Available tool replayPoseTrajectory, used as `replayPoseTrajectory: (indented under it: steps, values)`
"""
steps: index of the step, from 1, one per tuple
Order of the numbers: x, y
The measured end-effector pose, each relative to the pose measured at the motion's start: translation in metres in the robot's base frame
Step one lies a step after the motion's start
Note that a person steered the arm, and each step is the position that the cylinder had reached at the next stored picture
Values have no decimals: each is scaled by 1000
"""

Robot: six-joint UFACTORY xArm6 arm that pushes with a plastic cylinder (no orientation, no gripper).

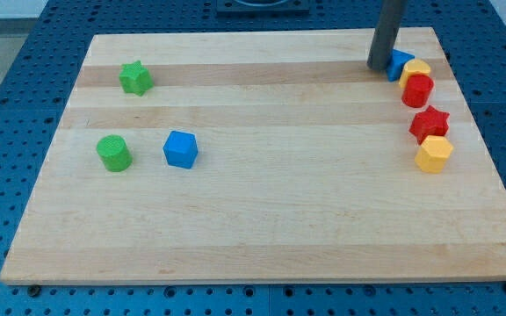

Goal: Move the blue triangle slightly towards up

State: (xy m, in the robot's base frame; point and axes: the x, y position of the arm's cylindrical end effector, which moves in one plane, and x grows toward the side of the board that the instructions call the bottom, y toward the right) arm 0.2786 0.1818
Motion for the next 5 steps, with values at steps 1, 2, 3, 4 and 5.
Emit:
replayPoseTrajectory:
  steps: [1, 2, 3, 4, 5]
  values:
    - [-10, 0]
    - [-4, -7]
    - [44, -21]
    - [67, -8]
    - [61, 6]
